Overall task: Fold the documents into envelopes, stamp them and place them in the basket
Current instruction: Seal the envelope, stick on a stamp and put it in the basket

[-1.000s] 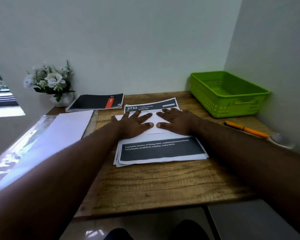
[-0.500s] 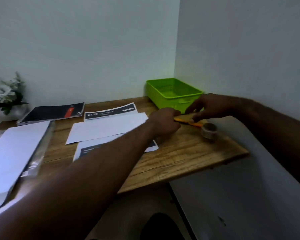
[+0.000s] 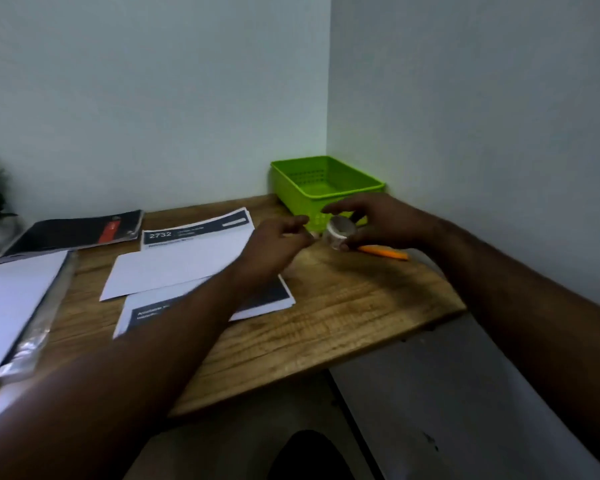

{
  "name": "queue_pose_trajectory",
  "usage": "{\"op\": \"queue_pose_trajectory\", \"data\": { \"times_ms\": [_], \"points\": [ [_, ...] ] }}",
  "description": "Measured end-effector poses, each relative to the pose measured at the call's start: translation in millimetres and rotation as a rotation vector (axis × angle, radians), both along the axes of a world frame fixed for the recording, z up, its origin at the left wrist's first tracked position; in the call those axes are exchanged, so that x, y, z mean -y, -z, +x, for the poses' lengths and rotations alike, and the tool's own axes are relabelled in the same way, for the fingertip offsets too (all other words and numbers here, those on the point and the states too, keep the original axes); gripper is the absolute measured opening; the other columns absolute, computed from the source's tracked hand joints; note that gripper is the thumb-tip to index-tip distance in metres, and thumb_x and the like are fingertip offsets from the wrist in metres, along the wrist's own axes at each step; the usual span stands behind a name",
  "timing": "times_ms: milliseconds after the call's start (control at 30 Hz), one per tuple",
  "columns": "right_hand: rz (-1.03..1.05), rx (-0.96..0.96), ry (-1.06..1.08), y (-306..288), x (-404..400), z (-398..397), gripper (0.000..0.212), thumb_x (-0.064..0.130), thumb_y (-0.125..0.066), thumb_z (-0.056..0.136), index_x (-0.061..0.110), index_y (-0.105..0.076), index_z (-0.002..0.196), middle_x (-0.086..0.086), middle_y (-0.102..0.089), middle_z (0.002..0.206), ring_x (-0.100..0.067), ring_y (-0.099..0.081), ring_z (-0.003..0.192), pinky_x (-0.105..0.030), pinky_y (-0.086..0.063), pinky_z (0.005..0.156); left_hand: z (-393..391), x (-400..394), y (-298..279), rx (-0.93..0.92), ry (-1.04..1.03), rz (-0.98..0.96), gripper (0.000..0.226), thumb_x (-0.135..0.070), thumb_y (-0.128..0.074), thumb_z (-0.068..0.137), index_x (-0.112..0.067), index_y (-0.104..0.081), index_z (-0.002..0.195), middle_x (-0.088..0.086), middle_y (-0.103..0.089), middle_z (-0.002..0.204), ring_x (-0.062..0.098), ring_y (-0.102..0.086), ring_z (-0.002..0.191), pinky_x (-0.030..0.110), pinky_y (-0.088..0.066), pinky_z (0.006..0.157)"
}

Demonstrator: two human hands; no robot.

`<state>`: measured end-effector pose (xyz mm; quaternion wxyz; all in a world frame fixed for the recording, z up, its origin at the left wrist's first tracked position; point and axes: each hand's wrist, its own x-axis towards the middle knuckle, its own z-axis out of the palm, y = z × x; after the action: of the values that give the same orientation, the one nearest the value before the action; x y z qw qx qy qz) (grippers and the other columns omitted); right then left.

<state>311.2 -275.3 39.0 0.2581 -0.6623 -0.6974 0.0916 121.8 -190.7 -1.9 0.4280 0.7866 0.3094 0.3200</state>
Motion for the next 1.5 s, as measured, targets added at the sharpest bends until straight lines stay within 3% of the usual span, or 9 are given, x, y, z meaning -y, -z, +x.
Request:
{"op": "queue_pose_trajectory", "data": {
  "times_ms": [67,133,300,433,667,900,1167,1367,1500],
  "points": [
    [0.113,-0.062,-0.101,3.1,-29.6,-34.3,0.079,0.005,-0.083,0.066,0.020,-0.049,0.137,0.004,-0.054,0.125,-0.008,-0.053,0.099,-0.002,-0.042,0.074,-32.1,-9.5,-9.7,0.131,-0.036,-0.217,0.017,-0.033,-0.066,0.087,-0.029,-0.067,0.103,0.005,-0.069,0.102,0.021,-0.066,0.081,0.032,-0.051,0.074],
    [0.218,-0.076,-0.217,9.7,-60.1,-69.4,0.084,0.008,-0.082,0.068,0.023,-0.043,0.141,0.001,-0.053,0.125,-0.007,-0.053,0.100,-0.003,-0.041,0.076,-62.2,-21.1,-14.9,0.164,-0.099,-0.310,0.028,-0.041,-0.066,0.086,-0.025,-0.067,0.110,0.011,-0.069,0.101,0.026,-0.068,0.075,0.038,-0.054,0.074],
    [0.343,-0.445,-0.335,31.2,-120.1,-146.5,0.083,0.020,-0.083,0.071,0.039,-0.040,0.139,0.003,-0.055,0.126,-0.004,-0.062,0.102,-0.017,-0.051,0.083,-131.3,-56.2,-15.3,0.260,-0.249,-0.448,0.025,-0.025,-0.054,0.096,-0.013,-0.064,0.117,0.015,-0.072,0.099,0.033,-0.072,0.085,0.043,-0.058,0.081],
    [0.281,-0.643,-0.368,46.9,-149.7,-183.6,0.065,0.008,-0.080,0.073,0.025,-0.054,0.130,0.001,-0.063,0.117,-0.004,-0.063,0.103,-0.016,-0.050,0.087,-165.1,-78.3,-8.3,0.278,-0.296,-0.551,0.028,-0.014,-0.039,0.098,-0.005,-0.059,0.115,0.018,-0.072,0.096,0.038,-0.071,0.085,0.042,-0.059,0.076],
    [0.351,-0.547,-0.407,49.1,-177.7,-205.3,0.024,0.000,-0.077,0.074,0.005,-0.074,0.097,0.003,-0.071,0.094,0.002,-0.066,0.086,-0.013,-0.049,0.080,-184.2,-99.6,3.4,0.320,-0.333,-0.535,0.029,-0.015,-0.036,0.099,-0.005,-0.059,0.114,0.020,-0.070,0.097,0.037,-0.071,0.077,0.038,-0.058,0.061],
    [0.397,-0.713,-0.410,50.2,-181.6,-200.9,0.026,-0.004,-0.077,0.071,0.006,-0.073,0.095,-0.009,-0.072,0.090,-0.013,-0.068,0.083,-0.025,-0.055,0.077,-181.9,-104.1,7.8,0.331,-0.305,-0.432,0.023,-0.011,-0.042,0.099,-0.004,-0.060,0.111,0.024,-0.069,0.099,0.033,-0.065,0.058,0.031,-0.052,0.047],
    [0.446,-0.579,-0.443,52.5,-179.9,-197.5,0.015,0.008,-0.074,0.077,0.012,-0.074,0.091,-0.008,-0.073,0.091,-0.020,-0.069,0.088,-0.044,-0.057,0.079,-179.8,-105.7,12.3,0.332,-0.292,-0.382,0.022,-0.014,-0.045,0.099,-0.004,-0.060,0.113,0.028,-0.065,0.101,0.030,-0.064,0.056,0.029,-0.049,0.043],
    [0.499,-0.471,-0.413,51.6,-176.6,-200.4,0.008,0.012,-0.066,0.082,0.007,-0.067,0.088,0.000,-0.066,0.099,-0.009,-0.063,0.091,-0.028,-0.055,0.071,-181.9,-104.6,12.6,0.320,-0.320,-0.276,0.017,-0.016,-0.049,0.099,-0.016,-0.065,0.104,0.016,-0.068,0.090,0.025,-0.064,0.063,0.031,-0.054,0.048],
    [0.543,-0.488,-0.365,51.7,-178.1,-200.1,0.008,0.011,-0.062,0.086,0.018,-0.059,0.088,0.001,-0.058,0.103,-0.002,-0.056,0.080,-0.019,-0.045,0.064,-185.1,-103.2,10.1,0.327,-0.361,-0.250,0.018,-0.016,-0.047,0.100,-0.017,-0.064,0.105,0.014,-0.066,0.088,0.023,-0.061,0.062,0.030,-0.053,0.047]
  ]
}}
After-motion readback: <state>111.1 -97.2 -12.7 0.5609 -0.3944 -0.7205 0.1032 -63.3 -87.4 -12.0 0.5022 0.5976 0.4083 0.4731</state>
